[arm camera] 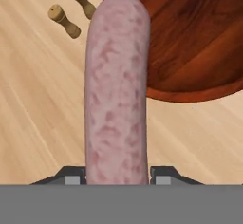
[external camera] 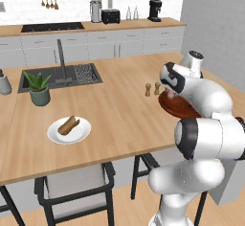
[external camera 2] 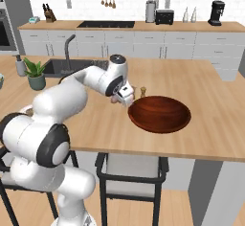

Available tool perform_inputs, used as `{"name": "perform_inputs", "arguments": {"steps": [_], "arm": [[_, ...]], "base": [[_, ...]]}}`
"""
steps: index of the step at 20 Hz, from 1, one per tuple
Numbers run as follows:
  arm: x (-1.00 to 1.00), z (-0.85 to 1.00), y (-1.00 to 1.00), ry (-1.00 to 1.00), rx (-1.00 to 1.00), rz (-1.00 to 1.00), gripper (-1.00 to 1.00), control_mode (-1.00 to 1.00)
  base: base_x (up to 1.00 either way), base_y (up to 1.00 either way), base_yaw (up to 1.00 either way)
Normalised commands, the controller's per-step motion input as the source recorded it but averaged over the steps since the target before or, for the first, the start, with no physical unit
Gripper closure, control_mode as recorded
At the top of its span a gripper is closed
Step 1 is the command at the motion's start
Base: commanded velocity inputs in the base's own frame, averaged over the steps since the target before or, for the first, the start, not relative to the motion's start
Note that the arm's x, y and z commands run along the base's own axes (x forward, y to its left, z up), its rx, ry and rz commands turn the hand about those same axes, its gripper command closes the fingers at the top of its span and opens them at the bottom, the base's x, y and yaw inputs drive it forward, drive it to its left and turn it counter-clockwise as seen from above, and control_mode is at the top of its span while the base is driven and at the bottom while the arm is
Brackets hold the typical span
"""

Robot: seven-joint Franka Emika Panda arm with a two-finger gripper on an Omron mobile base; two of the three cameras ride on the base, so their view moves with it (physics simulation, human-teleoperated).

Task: Place one bun and one sausage from the bowl on each plate.

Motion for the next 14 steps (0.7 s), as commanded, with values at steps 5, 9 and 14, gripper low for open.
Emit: {"name": "perform_inputs", "arguments": {"steps": [5,9,14], "arm": [[-0.18,0.11,1.00,0.02,-0.09,0.00,1.00,-1.00],[-0.45,-0.01,1.00,0.00,-0.04,0.01,1.00,-1.00],[-0.87,-0.34,1.00,0.00,0.00,0.17,1.00,-1.00]], "base": [[0.00,0.00,0.00],[0.00,0.00,0.00],[0.00,0.00,0.00]]}}
